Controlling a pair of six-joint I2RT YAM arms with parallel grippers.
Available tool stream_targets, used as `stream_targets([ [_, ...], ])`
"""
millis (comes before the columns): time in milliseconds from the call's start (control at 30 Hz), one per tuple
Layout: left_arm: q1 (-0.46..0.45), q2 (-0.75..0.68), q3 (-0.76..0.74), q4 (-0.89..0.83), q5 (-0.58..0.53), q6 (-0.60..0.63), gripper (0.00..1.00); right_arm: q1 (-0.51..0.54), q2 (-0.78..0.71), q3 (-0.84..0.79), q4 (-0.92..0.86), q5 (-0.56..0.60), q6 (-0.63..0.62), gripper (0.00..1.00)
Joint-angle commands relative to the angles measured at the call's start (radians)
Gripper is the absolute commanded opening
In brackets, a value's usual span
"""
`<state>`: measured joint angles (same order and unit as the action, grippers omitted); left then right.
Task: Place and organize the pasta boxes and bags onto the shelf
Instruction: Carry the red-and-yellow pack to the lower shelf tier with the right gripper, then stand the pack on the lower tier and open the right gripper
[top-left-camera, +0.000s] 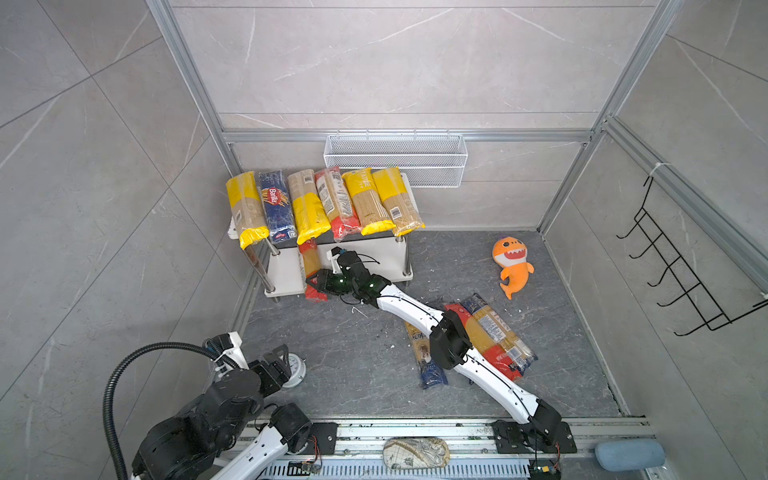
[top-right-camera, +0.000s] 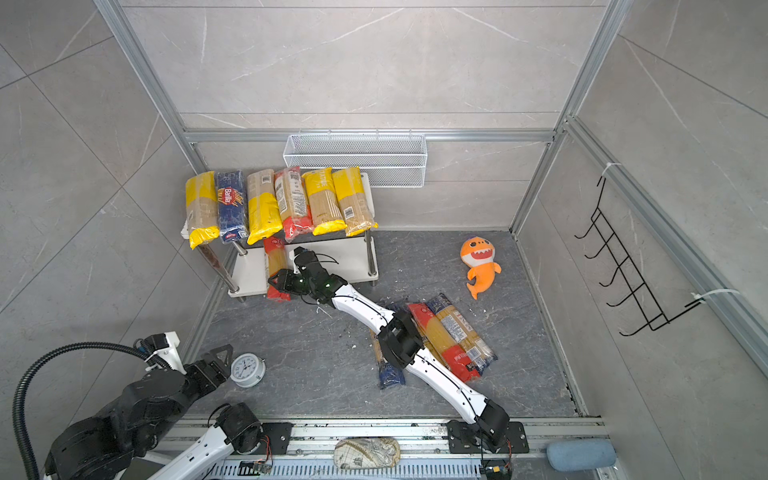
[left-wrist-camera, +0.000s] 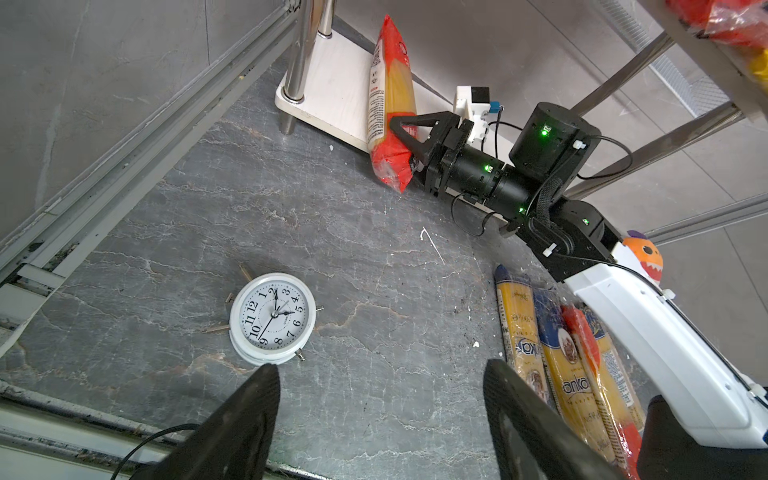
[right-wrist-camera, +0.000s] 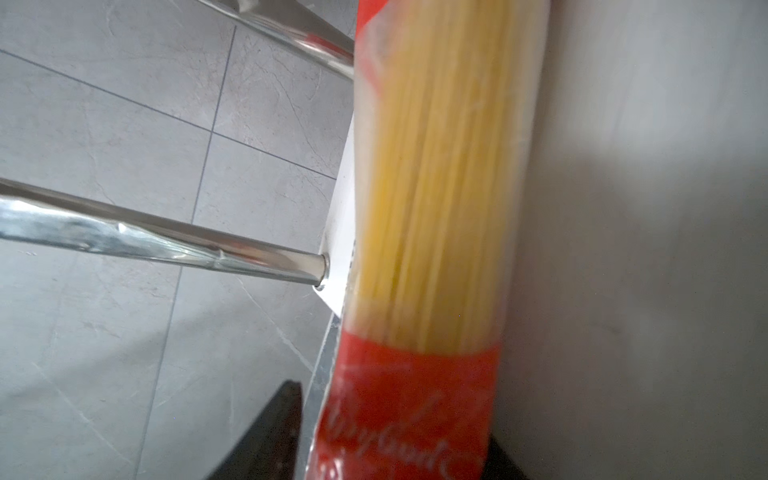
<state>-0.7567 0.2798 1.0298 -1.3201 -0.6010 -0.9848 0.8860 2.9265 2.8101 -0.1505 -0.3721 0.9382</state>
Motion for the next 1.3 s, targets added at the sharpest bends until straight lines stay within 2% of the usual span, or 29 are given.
stream_targets([
  [0,0.002,-0.012,0.030,-0.026,-0.026,-0.017,0.80,0.004,-0.053,0.048,0.089,0.021,0.024,0.79],
  [533,0.003,-0.061,0.032,-0.056,-0.032,-0.038,0.79,0.004,-0.020,0.066,0.124,-0.025,0.069,0.81],
  [667,0.003,-0.041,0.036,-0.055,-0.029,-0.029,0.79,0.005,-0.020,0.075,0.150,-0.081,0.069,0.81],
  [967,0.002,-0.014,0.042,-0.039,-0.029,-0.013,0.79,-0.011,-0.049,0.042,0.115,-0.090,0.058,0.81],
  [1133,0.003,-0.019,0.047,-0.046,-0.027,-0.010,0.79,-0.015,-0.096,0.025,0.045,-0.115,-0.001,0.81],
  [1267,0.002,-0.014,0.041,-0.027,-0.012,0.001,0.79,-0.009,-0.180,-0.090,0.015,-0.128,-0.051,0.81],
])
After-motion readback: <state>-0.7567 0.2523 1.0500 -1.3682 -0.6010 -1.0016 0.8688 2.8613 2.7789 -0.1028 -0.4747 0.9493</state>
